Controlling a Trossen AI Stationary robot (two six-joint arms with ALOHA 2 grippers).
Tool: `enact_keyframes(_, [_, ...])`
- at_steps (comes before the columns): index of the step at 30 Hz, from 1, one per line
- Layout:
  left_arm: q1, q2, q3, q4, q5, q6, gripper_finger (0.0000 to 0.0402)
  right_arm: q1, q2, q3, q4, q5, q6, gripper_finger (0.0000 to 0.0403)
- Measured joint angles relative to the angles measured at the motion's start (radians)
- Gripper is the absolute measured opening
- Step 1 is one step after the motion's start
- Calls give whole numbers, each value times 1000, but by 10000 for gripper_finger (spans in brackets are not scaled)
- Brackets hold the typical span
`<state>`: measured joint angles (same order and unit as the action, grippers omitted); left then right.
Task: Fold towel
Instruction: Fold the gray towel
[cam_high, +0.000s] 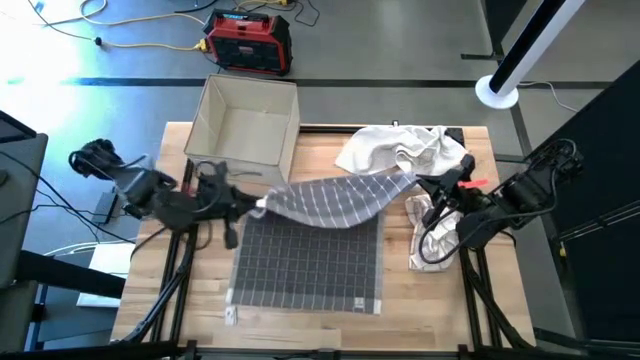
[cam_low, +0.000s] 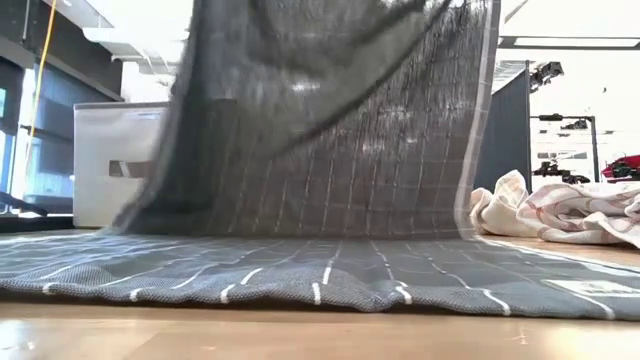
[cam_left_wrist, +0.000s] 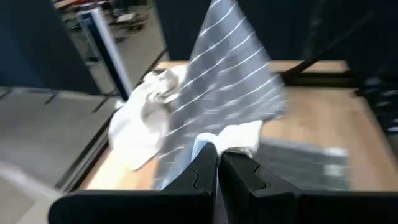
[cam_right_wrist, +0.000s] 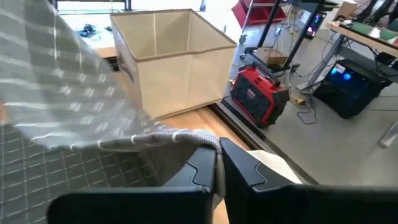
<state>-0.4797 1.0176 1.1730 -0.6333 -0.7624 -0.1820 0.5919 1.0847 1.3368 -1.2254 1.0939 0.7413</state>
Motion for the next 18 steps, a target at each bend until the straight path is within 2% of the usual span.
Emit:
enact_keyframes(4, [140,-63,-43,-2,6,161,0,-25,-33,-31,3,-4,-11,0])
enact_keyframes(7, [282,-115,-47,-3,89,327,0,-52,-62,-67,6,-24,-16,0])
enact_keyframes(12, [527,-189,-47,-10,346,456,0,-77,-103,-163,85,-119,-12,0])
enact_keyframes(15, [648,-200,-47,-25,551,440,0,-77,-107,-218,162,-180,-23,0])
enact_keyframes(18, [711,-189,-54,-62,768,374,0,-77,-103,-274,239,-259,-25,0])
